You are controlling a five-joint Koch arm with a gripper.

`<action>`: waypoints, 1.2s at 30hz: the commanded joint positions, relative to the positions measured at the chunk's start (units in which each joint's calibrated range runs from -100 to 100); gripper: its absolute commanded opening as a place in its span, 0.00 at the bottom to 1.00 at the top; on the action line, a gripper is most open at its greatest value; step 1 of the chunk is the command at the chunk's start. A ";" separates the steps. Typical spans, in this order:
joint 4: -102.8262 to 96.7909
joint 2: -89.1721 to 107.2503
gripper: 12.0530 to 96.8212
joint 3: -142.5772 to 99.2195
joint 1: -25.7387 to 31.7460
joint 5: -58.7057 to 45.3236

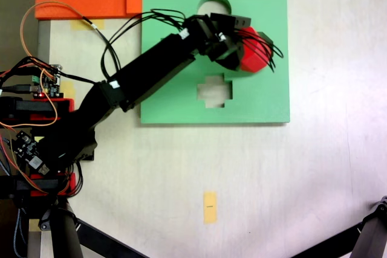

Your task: Put the octagonal pillar block into the corresponding hole

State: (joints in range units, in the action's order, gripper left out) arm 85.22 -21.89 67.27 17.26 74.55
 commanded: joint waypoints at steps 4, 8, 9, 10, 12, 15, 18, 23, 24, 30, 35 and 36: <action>-8.81 -1.02 0.29 4.91 -0.34 -0.78; -11.51 -3.53 0.29 4.91 -0.05 -1.47; -11.51 -3.67 0.29 4.91 0.15 -2.10; -11.51 -3.81 0.29 4.91 0.29 -2.74; -11.41 -3.81 0.29 4.81 0.68 -3.22; -9.58 -3.39 0.29 4.81 1.03 -3.42; -6.79 -1.02 0.29 4.81 1.56 -3.42; -4.48 0.66 0.29 4.81 1.95 -3.37; -4.28 0.52 0.29 4.81 1.95 -3.37; -2.65 -1.44 0.29 4.71 1.95 -3.42; -2.74 -4.93 0.29 4.71 1.47 -3.42; -2.84 -5.77 0.29 4.71 1.37 -3.42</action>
State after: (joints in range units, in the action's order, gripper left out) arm 82.18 -28.32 67.27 18.73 71.38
